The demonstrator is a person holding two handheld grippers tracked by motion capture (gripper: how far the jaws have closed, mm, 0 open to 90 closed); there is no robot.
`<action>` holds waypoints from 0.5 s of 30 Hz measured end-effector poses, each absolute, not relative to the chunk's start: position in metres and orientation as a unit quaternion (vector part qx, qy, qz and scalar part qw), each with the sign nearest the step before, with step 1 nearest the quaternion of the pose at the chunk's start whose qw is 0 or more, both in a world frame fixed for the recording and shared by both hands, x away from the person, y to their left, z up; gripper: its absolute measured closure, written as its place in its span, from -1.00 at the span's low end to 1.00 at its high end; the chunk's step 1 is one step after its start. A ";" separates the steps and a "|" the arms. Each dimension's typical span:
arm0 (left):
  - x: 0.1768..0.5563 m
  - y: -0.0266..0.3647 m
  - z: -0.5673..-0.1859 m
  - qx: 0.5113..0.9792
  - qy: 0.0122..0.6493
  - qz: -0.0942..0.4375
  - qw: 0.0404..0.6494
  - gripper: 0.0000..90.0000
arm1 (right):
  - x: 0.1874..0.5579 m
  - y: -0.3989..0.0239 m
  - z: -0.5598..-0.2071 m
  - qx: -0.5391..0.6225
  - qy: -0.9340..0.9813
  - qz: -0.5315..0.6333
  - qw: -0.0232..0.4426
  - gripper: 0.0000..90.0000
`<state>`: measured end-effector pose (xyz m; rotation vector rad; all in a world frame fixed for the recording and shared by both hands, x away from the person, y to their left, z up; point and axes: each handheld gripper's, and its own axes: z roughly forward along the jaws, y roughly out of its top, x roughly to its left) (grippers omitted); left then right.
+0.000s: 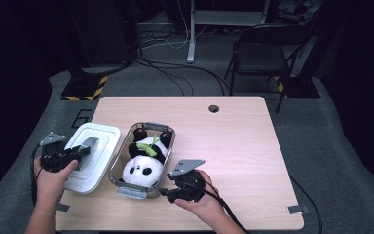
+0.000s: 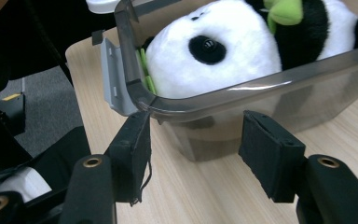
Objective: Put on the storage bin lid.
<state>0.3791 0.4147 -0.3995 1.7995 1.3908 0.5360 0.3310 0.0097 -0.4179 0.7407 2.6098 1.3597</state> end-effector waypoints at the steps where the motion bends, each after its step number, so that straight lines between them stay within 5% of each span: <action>1: 0.379 0.415 -0.397 0.709 0.547 0.213 0.391 0.49 | 0.331 0.008 -0.417 0.245 0.858 0.448 0.054 -0.06; 15: 0.375 0.395 -0.358 0.713 0.530 0.209 0.410 0.49 | 0.336 -0.014 -0.413 0.274 0.843 0.458 0.067 -0.06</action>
